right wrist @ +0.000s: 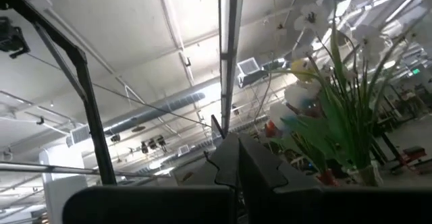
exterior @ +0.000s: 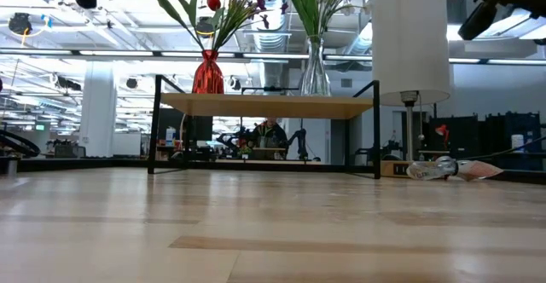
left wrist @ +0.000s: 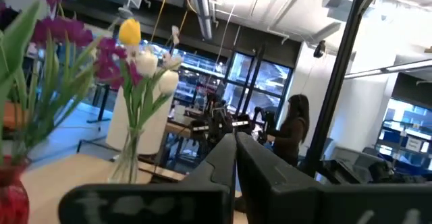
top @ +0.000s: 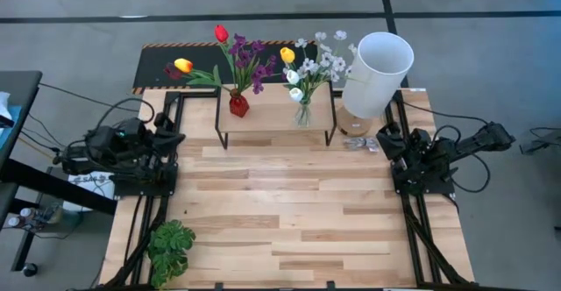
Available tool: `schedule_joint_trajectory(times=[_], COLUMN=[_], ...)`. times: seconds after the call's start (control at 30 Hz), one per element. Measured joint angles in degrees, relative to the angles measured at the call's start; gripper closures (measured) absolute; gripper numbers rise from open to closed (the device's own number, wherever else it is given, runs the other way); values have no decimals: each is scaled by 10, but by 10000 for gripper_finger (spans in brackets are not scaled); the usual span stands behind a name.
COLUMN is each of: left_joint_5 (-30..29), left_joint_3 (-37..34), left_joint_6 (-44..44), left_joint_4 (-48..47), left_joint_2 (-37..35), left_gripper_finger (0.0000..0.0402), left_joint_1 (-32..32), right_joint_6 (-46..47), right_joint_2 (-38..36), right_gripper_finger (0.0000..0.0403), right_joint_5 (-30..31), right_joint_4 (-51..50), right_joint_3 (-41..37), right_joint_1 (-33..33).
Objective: Pick and place flowers into a vace then onto a shelf
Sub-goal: Return to Home Position
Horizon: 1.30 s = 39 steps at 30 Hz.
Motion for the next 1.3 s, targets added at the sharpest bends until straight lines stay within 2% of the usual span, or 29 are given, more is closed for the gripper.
schedule_joint_trajectory(times=[0.37,0.5,0.87,1.17,1.3], left_joint_5=[2,2,5,5,5], left_joint_3=[-78,-85,-85,-85,-102], left_joint_6=[-47,-48,-36,-36,-38], left_joint_4=[49,54,62,62,71], left_joint_2=[0,0,0,0,0], left_gripper_finger=[401,401,401,401,401], left_joint_1=[0,0,0,0,0], right_joint_6=[-17,-40,-39,-37,-8], right_joint_2=[-13,-48,-183,-181,-181], right_gripper_finger=[403,403,403,403,403], right_joint_5=[33,37,38,36,34], right_joint_4=[-9,-20,-168,-202,-259], right_joint_3=[0,0,-1,-1,-1], right_joint_1=[0,0,0,0,0])
